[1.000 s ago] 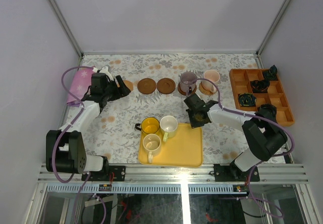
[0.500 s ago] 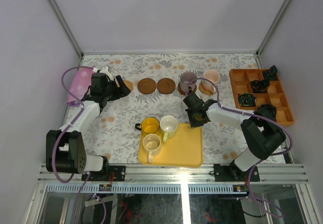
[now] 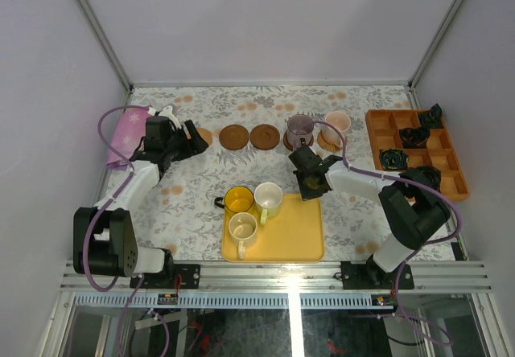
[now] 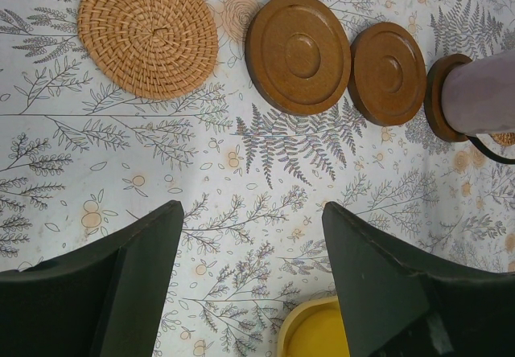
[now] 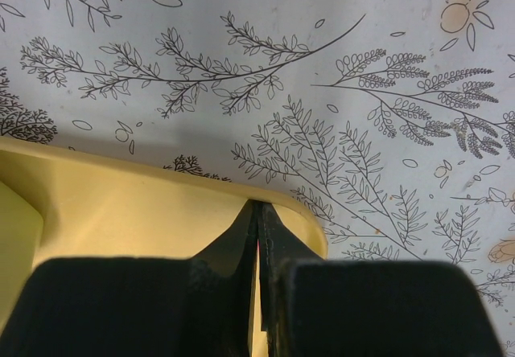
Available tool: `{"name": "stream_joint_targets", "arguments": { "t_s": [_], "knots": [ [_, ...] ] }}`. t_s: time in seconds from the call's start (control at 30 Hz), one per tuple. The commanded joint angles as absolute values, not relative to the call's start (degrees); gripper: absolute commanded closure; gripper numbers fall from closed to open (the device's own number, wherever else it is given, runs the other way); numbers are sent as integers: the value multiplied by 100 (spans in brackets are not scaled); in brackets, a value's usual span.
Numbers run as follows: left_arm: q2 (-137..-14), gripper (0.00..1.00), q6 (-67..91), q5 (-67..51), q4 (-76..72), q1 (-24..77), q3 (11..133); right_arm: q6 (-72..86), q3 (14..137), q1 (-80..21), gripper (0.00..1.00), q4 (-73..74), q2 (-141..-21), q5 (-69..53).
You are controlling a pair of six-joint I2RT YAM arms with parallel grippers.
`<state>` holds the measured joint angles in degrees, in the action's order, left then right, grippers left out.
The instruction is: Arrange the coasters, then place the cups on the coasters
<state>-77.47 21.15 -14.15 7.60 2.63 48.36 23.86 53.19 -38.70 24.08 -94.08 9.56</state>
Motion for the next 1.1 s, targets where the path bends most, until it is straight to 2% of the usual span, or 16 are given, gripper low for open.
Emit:
{"name": "stream_joint_targets", "arguments": {
  "t_s": [0.0,0.33,0.5,0.6,0.67,0.73,0.77,0.8,0.87,0.93,0.97,1.0,1.03,1.07],
  "knots": [
    [-7724,30,2055,-1495,798,300,4874,2325,5518,-3902,100,2302,-9336,1135],
    [-7616,30,2114,-1539,694,299,4795,2373,5577,-3999,99,2785,-8384,1066],
    [-7332,36,2107,-1586,792,315,4826,2317,5675,-4025,93,2763,-7397,1437],
    [-7062,36,2139,-1575,963,406,4897,2322,5554,-4025,79,2397,-6796,1615],
    [-6822,38,2188,-1564,1009,566,4900,2356,5461,-4025,60,2116,-6464,1731],
    [-6565,40,2193,-1619,1026,773,4883,2465,5375,-4025,26,1890,-6198,1965],
    [-6456,43,2213,-1683,1032,871,4879,2513,5351,-4021,5,1807,-6110,2066],
    [-6356,45,2240,-1741,1071,955,4896,2559,5351,-4024,0,1765,-6044,2173],
    [-6186,52,2273,-1770,1170,1145,4964,2605,5368,-4025,1,1729,-5928,2399],
    [-5971,53,2259,-1732,1238,1430,5020,2694,5379,-4025,1,1718,-5787,2670],
    [-5891,51,2220,-1700,1306,1594,5077,2797,5372,-4025,1,1690,-5717,2900],
    [-5826,40,2152,-1621,1379,1793,5155,2937,5354,-4025,1,1688,-5649,3152],
    [-5763,19,2067,-1500,1447,2014,5231,3103,5243,-4025,1,1589,-5566,3416],
    [-5706,4,1970,-1375,1487,2264,5296,3187,5095,-4025,1,1465,-5478,3553]
  ]
}}
